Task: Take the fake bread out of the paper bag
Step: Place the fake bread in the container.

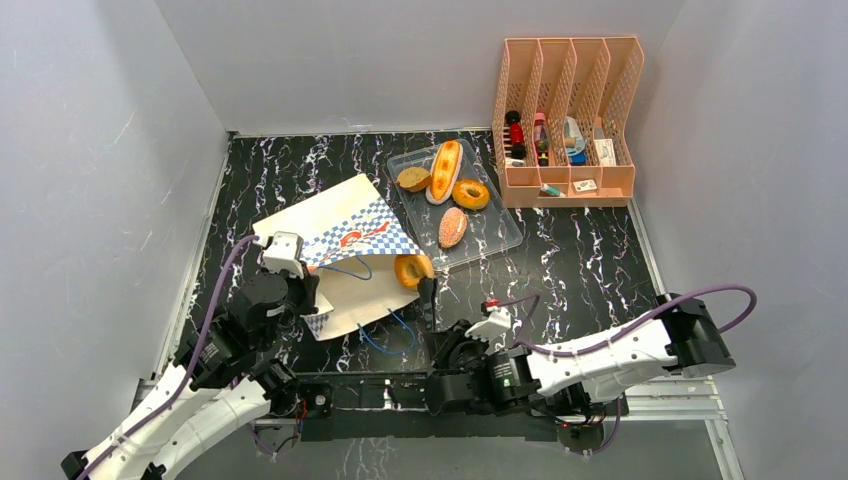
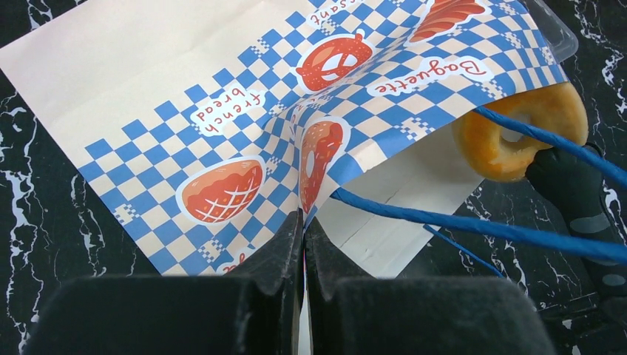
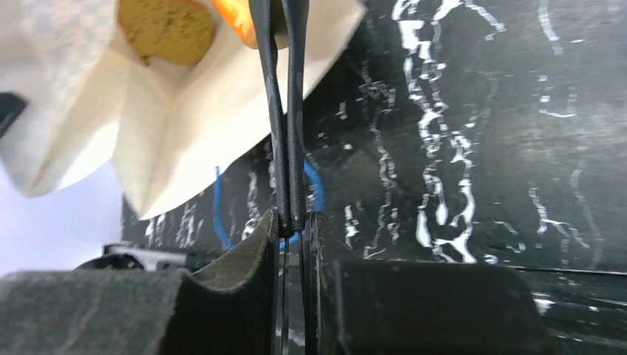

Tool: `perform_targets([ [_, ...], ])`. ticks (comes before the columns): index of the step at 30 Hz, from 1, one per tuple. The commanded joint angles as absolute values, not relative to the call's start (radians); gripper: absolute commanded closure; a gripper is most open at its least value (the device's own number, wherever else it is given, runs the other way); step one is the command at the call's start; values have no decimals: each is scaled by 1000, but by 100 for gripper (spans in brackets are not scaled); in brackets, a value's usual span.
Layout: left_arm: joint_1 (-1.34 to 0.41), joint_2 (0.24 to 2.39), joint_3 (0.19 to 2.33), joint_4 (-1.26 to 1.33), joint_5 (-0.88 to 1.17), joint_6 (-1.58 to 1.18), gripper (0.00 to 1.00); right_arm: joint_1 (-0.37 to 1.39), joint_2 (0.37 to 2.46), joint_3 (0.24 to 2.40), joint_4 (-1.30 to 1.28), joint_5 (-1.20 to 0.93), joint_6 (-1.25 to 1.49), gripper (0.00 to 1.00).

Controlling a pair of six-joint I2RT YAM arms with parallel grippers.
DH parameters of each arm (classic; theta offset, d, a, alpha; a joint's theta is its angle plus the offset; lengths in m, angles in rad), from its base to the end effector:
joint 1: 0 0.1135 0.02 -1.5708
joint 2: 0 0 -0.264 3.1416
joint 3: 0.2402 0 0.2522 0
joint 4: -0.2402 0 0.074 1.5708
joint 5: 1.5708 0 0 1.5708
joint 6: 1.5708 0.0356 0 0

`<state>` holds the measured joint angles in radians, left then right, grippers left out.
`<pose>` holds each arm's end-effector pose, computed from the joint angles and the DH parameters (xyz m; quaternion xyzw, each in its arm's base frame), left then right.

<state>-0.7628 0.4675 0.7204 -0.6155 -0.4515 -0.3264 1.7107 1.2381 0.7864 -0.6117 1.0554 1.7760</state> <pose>0.0871 -0.0618 0.3142 0.0495 0.8106 -0.1292 0.5690 -0.0007 0.2270 0.2301 0.1536 0.8317 0.2973 0.4430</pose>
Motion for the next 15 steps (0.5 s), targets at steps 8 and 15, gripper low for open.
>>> perform_targets([
  [8,-764,460,751,-657,-540,-360,100,2100,1364,957,-1224,1204,2341,100],
  [15,-764,475,753,-661,-546,-364,100,2117,1389,1009,-1330,1235,2437,100],
])
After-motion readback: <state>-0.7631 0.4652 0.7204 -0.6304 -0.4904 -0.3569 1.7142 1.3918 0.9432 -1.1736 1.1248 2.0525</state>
